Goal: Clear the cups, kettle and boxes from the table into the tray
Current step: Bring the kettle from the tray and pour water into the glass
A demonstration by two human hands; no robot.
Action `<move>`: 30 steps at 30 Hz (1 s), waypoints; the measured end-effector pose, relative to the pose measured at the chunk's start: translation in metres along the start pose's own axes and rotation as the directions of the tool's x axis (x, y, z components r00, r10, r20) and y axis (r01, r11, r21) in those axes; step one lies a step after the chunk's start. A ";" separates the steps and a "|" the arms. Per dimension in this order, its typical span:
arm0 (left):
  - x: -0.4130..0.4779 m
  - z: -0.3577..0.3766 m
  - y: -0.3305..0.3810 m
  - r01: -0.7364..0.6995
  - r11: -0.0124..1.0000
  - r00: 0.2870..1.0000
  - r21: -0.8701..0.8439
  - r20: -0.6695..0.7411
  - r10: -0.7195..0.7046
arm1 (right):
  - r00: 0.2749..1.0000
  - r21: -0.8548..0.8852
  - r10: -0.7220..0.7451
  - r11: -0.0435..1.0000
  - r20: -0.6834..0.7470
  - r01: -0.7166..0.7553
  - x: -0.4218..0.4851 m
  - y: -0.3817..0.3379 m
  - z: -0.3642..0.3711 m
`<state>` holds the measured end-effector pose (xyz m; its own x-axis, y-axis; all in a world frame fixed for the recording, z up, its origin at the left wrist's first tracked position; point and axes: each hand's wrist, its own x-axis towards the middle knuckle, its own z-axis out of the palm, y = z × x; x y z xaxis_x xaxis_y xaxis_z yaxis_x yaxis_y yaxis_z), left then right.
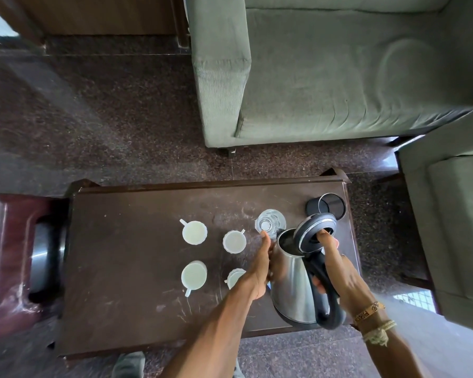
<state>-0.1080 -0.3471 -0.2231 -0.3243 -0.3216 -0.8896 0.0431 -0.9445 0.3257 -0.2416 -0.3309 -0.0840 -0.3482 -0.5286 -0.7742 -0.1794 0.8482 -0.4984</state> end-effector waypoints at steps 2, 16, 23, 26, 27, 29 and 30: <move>0.001 -0.001 0.000 0.006 1.000 1.000 0.002 -0.002 -0.006 | 1.000 0.000 -0.008 1.000 0.002 0.008 0.000 -0.002 0.001; 0.003 0.001 -0.005 0.049 0.999 0.998 -0.024 -0.024 -0.049 | 0.999 0.017 0.016 1.000 0.046 -0.017 -0.001 -0.007 0.001; -0.002 0.000 -0.003 0.065 0.998 0.998 -0.017 -0.016 -0.065 | 0.999 -0.019 0.008 1.000 0.050 -0.008 -0.002 -0.011 0.000; -0.005 0.001 0.000 0.061 0.998 0.998 -0.014 -0.015 -0.061 | 0.999 -0.012 0.009 1.000 0.040 -0.009 0.000 -0.011 0.000; -0.006 0.001 0.000 0.062 0.998 0.998 -0.014 -0.014 -0.062 | 0.999 -0.012 0.011 1.000 0.041 -0.011 0.000 -0.012 0.000; -0.006 0.002 0.001 0.068 0.998 0.998 -0.015 -0.008 -0.069 | 0.999 -0.018 0.018 1.000 0.048 -0.017 0.000 -0.013 0.000; -0.006 0.002 0.001 0.075 0.997 0.997 -0.016 -0.005 -0.075 | 0.999 -0.021 0.023 1.000 0.048 -0.022 0.000 -0.013 0.000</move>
<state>-0.1077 -0.3456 -0.2169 -0.3217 -0.2505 -0.9131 0.0335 -0.9668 0.2534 -0.2397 -0.3415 -0.0774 -0.3072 -0.5101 -0.8034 -0.1914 0.8601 -0.4729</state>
